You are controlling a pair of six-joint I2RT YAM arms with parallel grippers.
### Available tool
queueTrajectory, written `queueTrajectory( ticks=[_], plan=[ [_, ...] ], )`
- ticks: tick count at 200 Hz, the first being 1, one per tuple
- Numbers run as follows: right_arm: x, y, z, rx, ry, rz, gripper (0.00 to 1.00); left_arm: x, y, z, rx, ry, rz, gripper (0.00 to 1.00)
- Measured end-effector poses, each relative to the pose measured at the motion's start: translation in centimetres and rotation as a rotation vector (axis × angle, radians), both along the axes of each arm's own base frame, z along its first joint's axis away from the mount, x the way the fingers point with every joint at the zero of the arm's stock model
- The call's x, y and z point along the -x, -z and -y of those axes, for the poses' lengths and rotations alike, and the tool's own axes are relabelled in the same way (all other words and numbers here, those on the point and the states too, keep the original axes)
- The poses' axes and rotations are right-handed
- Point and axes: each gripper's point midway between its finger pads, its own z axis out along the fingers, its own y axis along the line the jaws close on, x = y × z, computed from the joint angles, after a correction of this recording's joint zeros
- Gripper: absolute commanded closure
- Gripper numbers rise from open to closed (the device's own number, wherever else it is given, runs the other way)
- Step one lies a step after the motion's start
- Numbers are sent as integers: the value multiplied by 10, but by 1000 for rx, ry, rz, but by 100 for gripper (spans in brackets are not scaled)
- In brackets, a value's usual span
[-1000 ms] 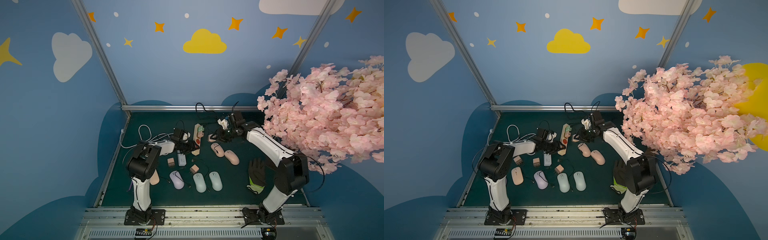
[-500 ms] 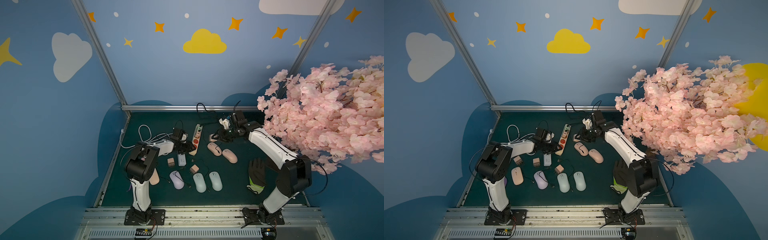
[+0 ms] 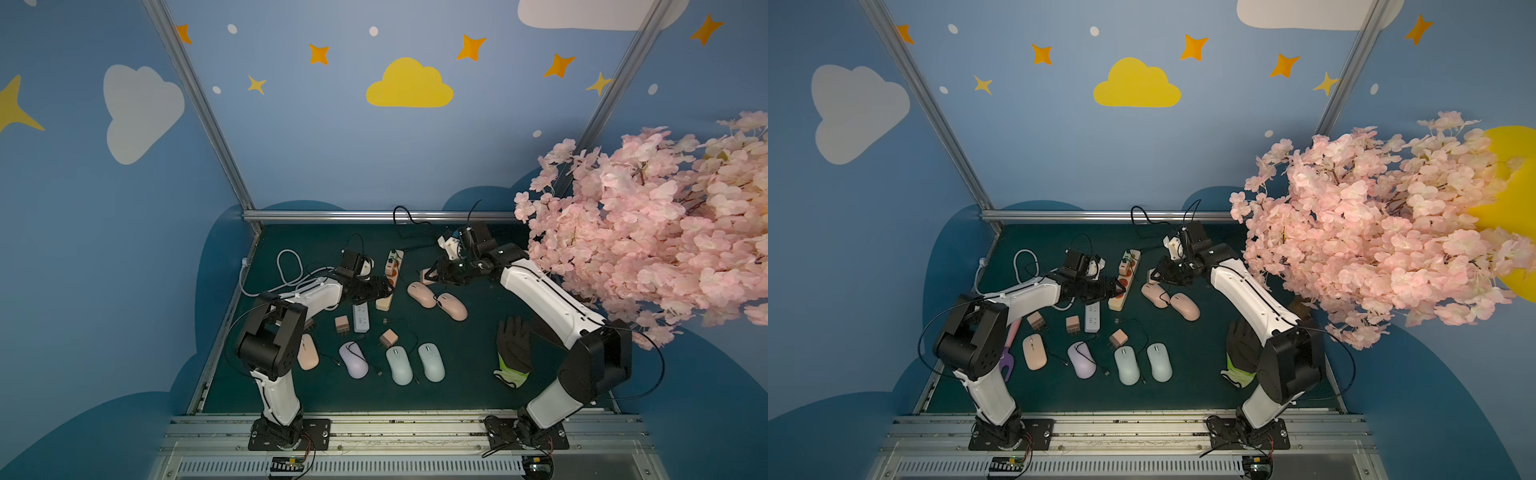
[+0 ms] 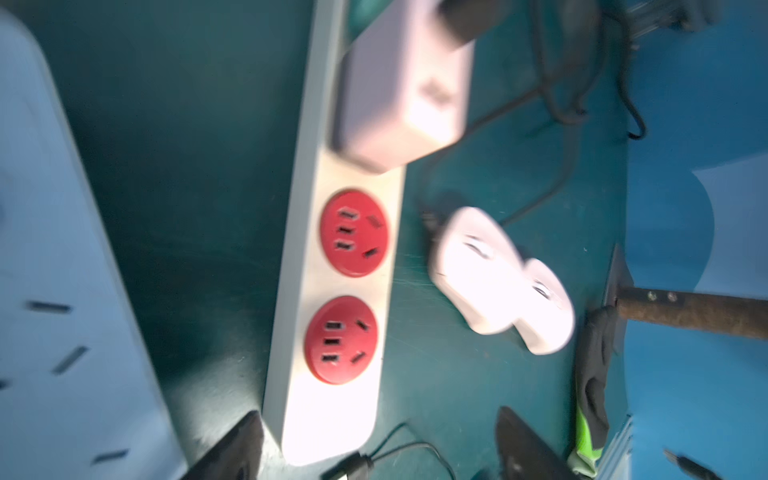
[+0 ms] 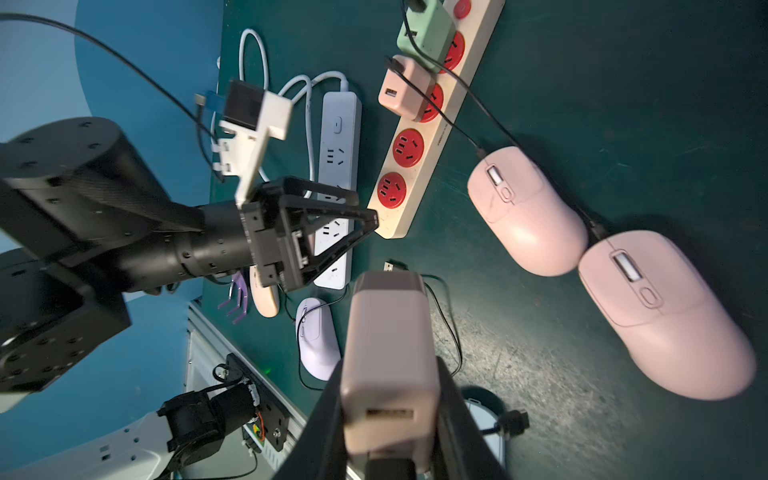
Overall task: Unplug the wireless mouse
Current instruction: Remove the power cord from the plug.
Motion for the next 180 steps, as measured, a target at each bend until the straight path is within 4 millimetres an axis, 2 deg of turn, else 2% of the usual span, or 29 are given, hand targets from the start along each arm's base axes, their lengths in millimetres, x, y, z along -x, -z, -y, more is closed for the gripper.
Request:
queueTrajectory(
  ticks=[48,63,82,103,131,154,180],
  plan=[
    [12,-15,9,47,-20,70,100,17,-87,8,-10,89,256,0],
    [18,-19,8,45,-44,79,100,28,-118,10,-11,126,378,0],
    [26,-21,6,38,-79,71,100,47,-146,10,-19,171,565,0],
    [35,-27,3,32,-121,56,100,70,-156,12,-44,244,777,2],
    [46,-46,-5,6,-179,68,100,100,-144,26,-105,432,976,5],
    [56,-58,-15,-18,-234,73,100,111,-151,40,-159,550,1113,6],
    [65,-58,-26,-23,-283,40,100,116,-164,52,-229,628,1246,8]
  ],
)
